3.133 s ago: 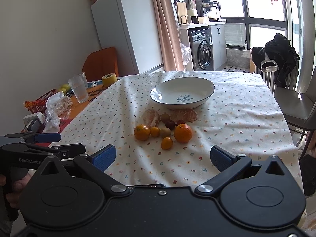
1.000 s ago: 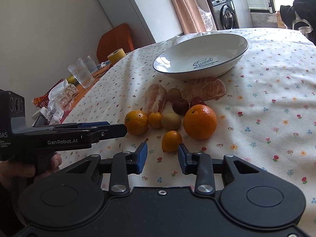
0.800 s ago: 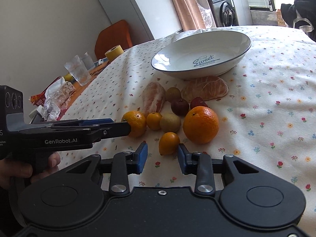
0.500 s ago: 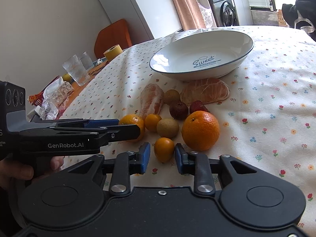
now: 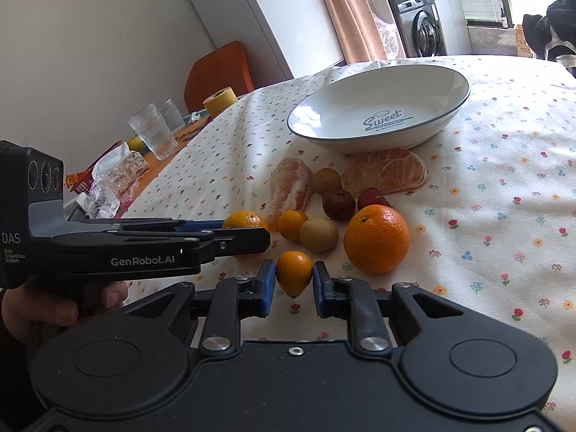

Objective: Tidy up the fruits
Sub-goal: 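Close the left gripper on a mandarin while the right gripper grasps a small orange, then carry both fruits over the white bowl and open both grippers to drop them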

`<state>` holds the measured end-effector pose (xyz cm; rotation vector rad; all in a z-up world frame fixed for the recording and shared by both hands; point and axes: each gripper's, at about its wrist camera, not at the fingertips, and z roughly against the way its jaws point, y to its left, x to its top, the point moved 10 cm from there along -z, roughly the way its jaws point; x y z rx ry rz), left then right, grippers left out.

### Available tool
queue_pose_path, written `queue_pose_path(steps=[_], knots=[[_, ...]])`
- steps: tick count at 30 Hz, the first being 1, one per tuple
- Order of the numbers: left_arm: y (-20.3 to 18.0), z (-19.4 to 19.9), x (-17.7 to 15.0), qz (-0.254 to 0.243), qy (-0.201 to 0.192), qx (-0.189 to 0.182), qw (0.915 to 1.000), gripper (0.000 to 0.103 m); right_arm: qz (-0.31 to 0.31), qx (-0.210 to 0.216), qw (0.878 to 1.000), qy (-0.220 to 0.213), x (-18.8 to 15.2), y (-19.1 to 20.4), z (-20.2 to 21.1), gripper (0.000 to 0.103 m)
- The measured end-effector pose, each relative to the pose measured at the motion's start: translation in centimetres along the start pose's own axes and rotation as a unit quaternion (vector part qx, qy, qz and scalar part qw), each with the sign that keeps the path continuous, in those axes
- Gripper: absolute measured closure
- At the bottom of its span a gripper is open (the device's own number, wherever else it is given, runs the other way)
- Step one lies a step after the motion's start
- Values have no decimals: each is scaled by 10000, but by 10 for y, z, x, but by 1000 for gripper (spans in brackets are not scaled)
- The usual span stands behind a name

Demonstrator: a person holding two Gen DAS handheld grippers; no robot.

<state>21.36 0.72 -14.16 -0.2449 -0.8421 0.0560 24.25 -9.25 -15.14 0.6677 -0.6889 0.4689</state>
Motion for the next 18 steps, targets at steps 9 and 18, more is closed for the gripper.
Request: queue_pose_path(steps=[9, 18], knots=[[2, 19, 8, 33, -214, 110, 9997, 66, 74, -49, 9995, -304, 12, 4, 18, 82], [1, 33, 25, 14, -449, 237, 9987, 66, 20, -135, 9986, -520, 24, 1, 27, 82]])
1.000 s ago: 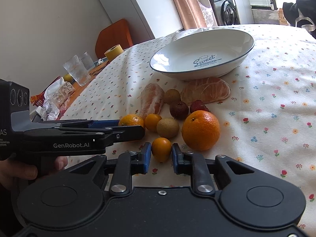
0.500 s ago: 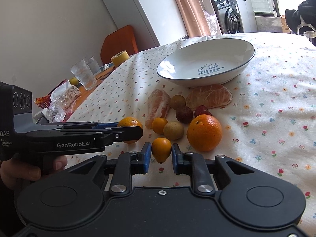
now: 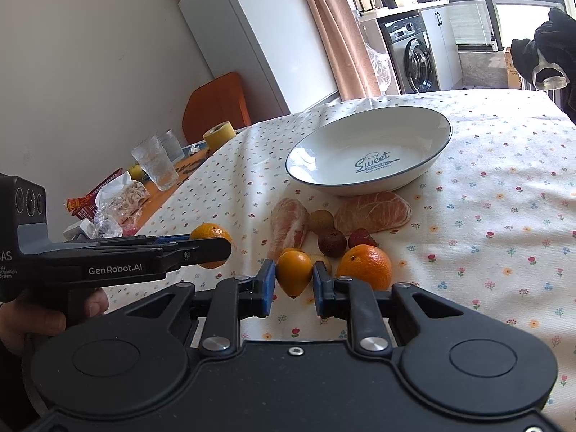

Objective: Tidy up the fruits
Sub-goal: 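Carry both fruits over the white bowl and open both grippers to drop them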

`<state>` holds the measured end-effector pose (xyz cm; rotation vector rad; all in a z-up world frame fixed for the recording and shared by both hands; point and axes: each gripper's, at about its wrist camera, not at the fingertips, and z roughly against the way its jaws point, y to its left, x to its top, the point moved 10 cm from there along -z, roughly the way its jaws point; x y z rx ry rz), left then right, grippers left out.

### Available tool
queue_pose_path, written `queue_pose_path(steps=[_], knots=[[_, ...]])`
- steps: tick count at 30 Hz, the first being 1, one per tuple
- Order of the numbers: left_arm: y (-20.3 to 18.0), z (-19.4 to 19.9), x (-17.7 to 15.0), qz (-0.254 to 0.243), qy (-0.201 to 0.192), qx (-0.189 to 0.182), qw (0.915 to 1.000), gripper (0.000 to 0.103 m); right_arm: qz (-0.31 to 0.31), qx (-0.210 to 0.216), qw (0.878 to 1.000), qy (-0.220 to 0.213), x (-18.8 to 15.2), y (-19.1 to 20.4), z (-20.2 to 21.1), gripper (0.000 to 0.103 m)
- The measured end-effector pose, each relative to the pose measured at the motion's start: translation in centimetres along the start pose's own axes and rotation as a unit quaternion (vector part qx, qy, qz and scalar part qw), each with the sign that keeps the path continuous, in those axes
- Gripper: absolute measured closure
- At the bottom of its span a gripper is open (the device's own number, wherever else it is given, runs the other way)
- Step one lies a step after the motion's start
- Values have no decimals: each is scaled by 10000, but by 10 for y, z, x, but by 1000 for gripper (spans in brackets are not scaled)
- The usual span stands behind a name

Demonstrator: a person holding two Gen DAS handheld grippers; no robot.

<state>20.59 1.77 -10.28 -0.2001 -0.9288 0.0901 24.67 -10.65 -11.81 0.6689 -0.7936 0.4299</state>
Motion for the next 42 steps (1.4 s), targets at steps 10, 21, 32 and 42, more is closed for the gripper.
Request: queue_pose_path(steps=[10, 21, 32, 42], knots=[[-3, -11, 12, 7, -69, 132, 9999, 66, 56, 136, 9998, -167, 19, -3, -3, 82], [-5, -25, 25, -33, -74, 119, 9999, 66, 54, 88, 9998, -197, 36, -17, -12, 82], [-6, -48, 46, -78, -34, 147, 9999, 66, 32, 46, 9996, -274, 57, -33, -26, 82], [-13, -68, 57, -159, 29, 115, 9998, 66, -81, 2, 9994, -323, 70, -49, -42, 82]])
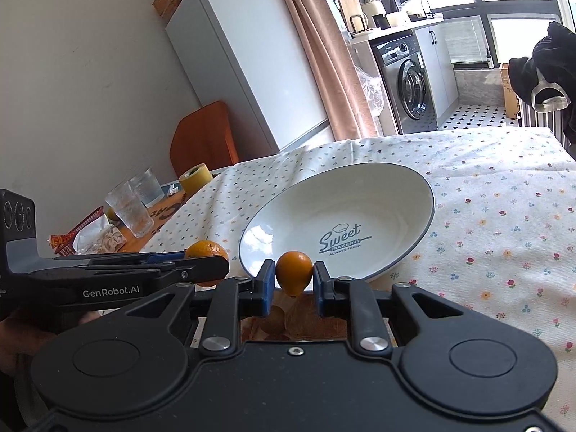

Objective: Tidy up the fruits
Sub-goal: 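Carry both fruits over the white bowl and open both grippers to drop them, then pull both open grippers back from the bowl toward the remaining fruit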

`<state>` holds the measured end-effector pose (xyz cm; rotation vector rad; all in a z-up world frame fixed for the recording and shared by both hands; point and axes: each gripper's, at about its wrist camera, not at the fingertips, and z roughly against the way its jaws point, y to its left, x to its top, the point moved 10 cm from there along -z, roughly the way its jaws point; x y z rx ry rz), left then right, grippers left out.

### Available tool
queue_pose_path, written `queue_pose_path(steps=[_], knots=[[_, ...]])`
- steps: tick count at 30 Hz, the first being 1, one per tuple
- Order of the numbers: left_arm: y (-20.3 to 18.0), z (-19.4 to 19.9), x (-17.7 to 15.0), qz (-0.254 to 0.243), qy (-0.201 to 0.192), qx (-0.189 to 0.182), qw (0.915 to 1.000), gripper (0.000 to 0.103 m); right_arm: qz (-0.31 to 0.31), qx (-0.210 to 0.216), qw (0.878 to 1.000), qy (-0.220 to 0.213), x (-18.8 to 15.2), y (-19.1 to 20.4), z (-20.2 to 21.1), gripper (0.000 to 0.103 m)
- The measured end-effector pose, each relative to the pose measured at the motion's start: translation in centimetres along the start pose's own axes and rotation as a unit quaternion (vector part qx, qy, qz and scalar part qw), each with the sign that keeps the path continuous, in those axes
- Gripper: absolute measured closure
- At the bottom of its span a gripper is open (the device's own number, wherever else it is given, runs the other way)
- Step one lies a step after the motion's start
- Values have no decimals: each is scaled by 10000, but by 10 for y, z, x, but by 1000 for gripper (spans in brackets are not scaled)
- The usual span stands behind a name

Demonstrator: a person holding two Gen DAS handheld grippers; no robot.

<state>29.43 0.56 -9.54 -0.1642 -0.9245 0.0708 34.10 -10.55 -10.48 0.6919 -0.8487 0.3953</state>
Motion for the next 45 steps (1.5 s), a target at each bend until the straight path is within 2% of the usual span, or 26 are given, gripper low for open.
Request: queue_pose_path(steps=[14, 24, 27, 33, 45], knots=[[-5, -30, 5, 35, 205, -107, 9997, 66, -140, -218, 9997, -49, 7, -20, -15, 82], [1, -20, -1, 112, 223, 26, 9997, 64, -250, -286, 9993, -36, 4, -26, -17, 82], [5, -13, -4, 172, 227, 58, 9996, 62, -261, -325, 9991, -51, 5, -25, -16, 76], [10, -1, -12, 252, 260, 81, 9993, 60, -282, -343, 9990, -85, 3, -21, -9, 76], [18, 26, -27, 374, 184, 150, 9990, 46, -232, -446, 9987, -106, -8, -10, 13, 55]])
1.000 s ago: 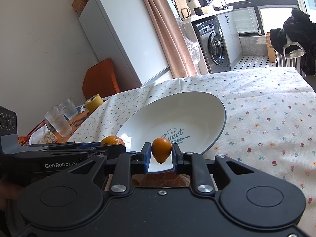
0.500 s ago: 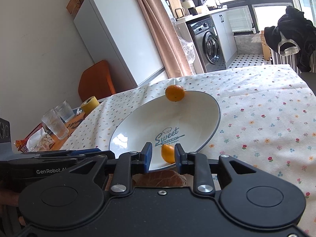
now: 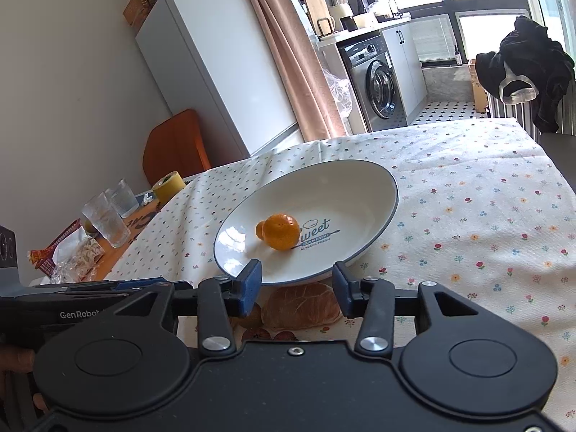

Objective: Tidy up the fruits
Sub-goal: 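Pull both open grippers back from the bowl toward the remaining fruit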

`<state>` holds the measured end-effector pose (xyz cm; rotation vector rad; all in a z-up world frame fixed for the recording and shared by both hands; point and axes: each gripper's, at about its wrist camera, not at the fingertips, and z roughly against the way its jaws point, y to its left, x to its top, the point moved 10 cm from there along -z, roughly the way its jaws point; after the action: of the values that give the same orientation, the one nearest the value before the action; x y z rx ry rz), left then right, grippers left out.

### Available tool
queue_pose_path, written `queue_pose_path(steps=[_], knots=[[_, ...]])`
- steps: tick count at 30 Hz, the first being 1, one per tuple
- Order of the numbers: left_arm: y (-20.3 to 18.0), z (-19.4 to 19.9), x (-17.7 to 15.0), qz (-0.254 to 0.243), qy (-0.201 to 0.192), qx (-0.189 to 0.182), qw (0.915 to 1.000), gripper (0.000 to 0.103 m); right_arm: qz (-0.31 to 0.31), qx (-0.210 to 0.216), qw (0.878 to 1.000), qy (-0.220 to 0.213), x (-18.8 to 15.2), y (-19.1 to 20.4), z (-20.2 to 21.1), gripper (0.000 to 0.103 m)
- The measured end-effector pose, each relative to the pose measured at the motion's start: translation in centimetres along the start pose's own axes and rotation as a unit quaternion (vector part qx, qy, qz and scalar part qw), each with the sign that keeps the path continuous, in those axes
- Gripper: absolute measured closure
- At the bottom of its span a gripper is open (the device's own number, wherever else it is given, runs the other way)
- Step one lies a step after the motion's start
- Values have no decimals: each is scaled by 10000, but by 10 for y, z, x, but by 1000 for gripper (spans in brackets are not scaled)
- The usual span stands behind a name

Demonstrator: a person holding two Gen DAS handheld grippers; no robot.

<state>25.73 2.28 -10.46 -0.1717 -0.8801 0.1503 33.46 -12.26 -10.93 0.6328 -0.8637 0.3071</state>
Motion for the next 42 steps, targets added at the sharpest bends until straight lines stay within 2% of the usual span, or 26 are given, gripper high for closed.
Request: queue_pose_path(steps=[4, 8, 14, 24, 32, 42], knots=[[3, 9, -8, 41, -21, 28, 10000, 43, 2, -38, 10000, -21, -5, 2, 9, 52], [6, 18, -15, 78, -64, 47, 9999, 35, 25, -63, 10000, 4, -11, 4, 16, 47], [7, 27, -24, 82, -85, 53, 9999, 31, 97, -99, 9999, 14, -19, 10, 26, 38], [6, 39, -38, 98, -91, 112, 9998, 22, 141, -135, 9998, 40, -33, 15, 42, 16], [-1, 51, -48, 5, -134, 69, 9999, 21, 36, -125, 9999, -80, -40, 15, 57, 1], [-14, 61, -57, -121, -174, -72, 9997, 21, 57, -222, 9996, -141, -51, 19, 74, 0]])
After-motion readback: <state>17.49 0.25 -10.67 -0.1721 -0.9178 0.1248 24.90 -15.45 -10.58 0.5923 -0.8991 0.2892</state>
